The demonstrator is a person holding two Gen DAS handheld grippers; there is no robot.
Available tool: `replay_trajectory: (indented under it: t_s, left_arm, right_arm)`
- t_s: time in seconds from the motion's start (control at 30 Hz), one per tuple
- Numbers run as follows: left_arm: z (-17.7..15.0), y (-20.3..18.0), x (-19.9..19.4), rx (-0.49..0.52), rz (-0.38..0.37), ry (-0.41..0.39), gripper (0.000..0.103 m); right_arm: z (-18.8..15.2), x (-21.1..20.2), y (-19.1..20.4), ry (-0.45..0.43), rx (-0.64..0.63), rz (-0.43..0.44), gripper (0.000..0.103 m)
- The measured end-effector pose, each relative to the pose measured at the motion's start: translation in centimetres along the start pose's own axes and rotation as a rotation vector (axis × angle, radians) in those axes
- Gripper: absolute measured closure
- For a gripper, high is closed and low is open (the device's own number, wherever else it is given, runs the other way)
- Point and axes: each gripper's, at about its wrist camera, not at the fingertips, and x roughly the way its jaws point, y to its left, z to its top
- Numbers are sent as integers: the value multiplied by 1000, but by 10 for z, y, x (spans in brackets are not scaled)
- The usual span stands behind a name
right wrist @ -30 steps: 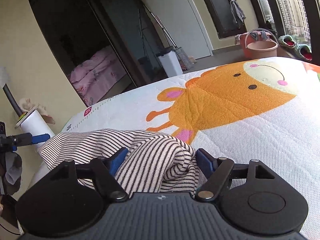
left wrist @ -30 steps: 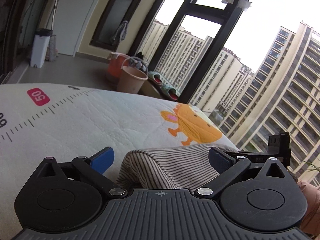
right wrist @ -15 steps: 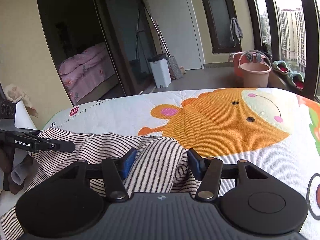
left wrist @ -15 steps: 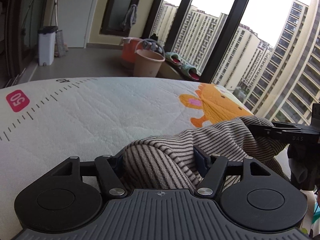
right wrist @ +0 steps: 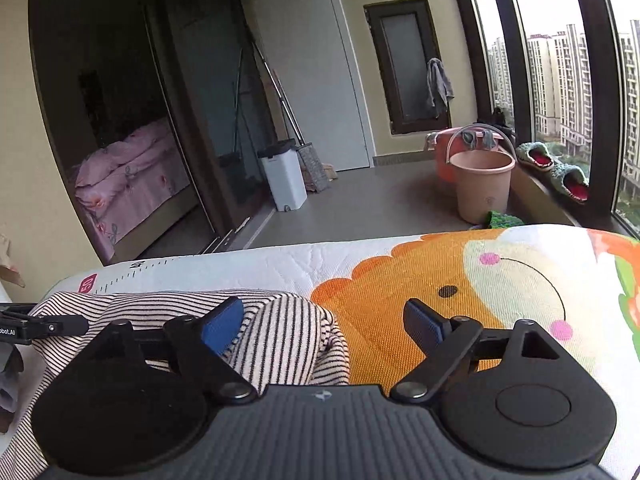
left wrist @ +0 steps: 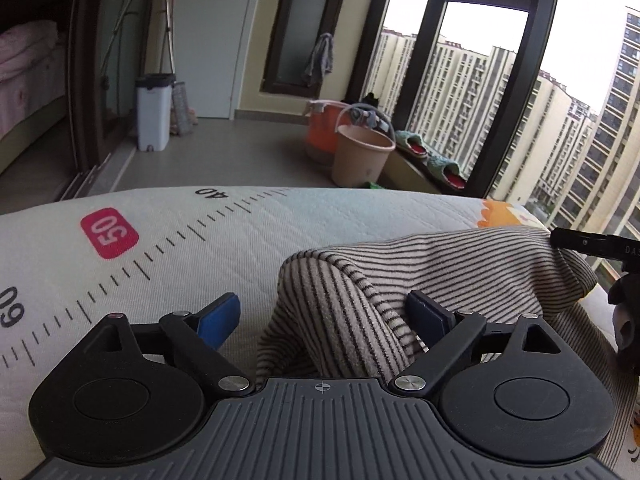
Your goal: Fold clothes
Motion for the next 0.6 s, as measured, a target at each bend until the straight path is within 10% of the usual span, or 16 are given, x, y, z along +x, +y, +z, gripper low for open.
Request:
replay_trajectory:
  t_s: [0.2, 0.33, 0.6]
  left_arm:
    - [-6, -16, -6, -18, 51, 13, 9]
    - [-8, -33, -18, 28, 99, 10, 9]
    - [-3, -51, -54, 43, 74, -42, 9]
  right_arm:
    - [8, -38, 20, -124, 18, 69, 16]
    - [7, -34, 39, -18, 38, 250, 16]
    - [-30, -2, 31, 68, 24, 185, 15]
